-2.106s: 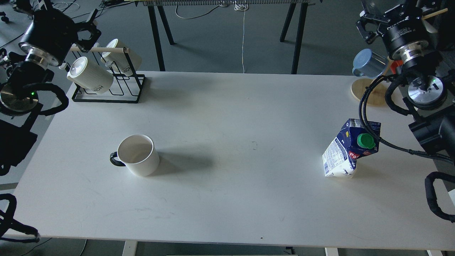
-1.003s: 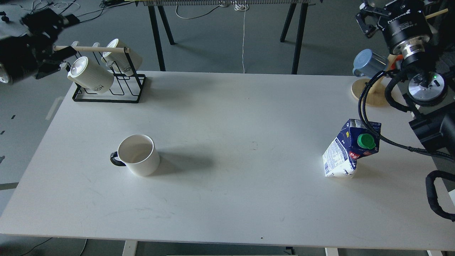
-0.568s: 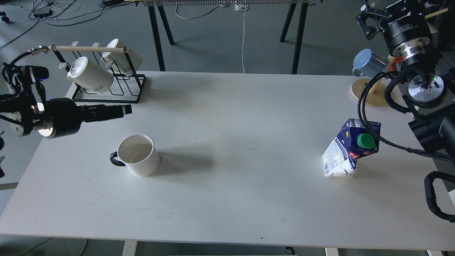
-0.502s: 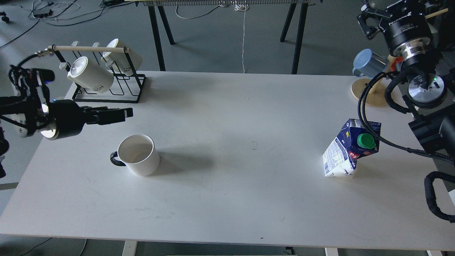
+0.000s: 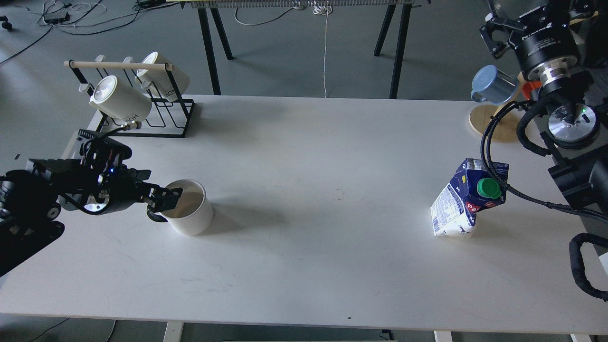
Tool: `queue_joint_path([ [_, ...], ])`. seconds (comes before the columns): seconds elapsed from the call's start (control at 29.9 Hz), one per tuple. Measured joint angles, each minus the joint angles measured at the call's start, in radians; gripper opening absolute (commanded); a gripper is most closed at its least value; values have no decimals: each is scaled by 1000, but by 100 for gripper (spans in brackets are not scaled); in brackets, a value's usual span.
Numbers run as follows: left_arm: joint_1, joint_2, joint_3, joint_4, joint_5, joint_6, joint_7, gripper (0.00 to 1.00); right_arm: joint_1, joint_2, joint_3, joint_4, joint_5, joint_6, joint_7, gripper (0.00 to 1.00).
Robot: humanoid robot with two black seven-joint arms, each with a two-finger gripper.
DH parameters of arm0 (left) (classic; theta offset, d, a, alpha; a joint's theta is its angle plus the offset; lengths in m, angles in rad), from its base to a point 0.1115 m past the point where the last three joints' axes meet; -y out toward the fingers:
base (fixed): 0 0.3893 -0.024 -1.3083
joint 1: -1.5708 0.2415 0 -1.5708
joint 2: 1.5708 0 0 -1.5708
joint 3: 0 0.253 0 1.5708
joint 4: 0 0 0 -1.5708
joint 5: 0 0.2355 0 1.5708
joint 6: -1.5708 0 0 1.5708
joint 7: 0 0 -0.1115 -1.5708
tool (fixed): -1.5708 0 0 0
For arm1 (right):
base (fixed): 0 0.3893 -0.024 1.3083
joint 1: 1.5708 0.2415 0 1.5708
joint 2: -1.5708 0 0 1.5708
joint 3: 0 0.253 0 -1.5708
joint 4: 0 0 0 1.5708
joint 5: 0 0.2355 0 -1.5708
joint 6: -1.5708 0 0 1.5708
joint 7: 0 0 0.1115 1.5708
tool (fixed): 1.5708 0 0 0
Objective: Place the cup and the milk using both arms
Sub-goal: 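Reach the left gripper to the white mug and grasp its rim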
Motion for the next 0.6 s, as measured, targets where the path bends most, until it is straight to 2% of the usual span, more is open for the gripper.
queue_joint_path([
  [0.1, 0, -6, 12, 15, 17, 11, 0, 69, 1, 0, 0, 0, 0, 0, 0, 99],
  [0.27, 0, -21, 13, 30, 28, 22, -5, 32, 1, -1, 0, 0, 0, 0, 0, 99],
  [0.37, 0, -23, 13, 30, 28, 23, -28, 15, 1, -1, 0, 0, 0, 0, 0, 99],
  [0.43, 0, -23, 14, 30, 28, 20, -51, 7, 1, -1, -1, 0, 0, 0, 1, 99],
  [0.6, -3, -22, 14, 30, 28, 11, -71, 0, 0, -1, -2, -1, 0, 0, 2, 99],
])
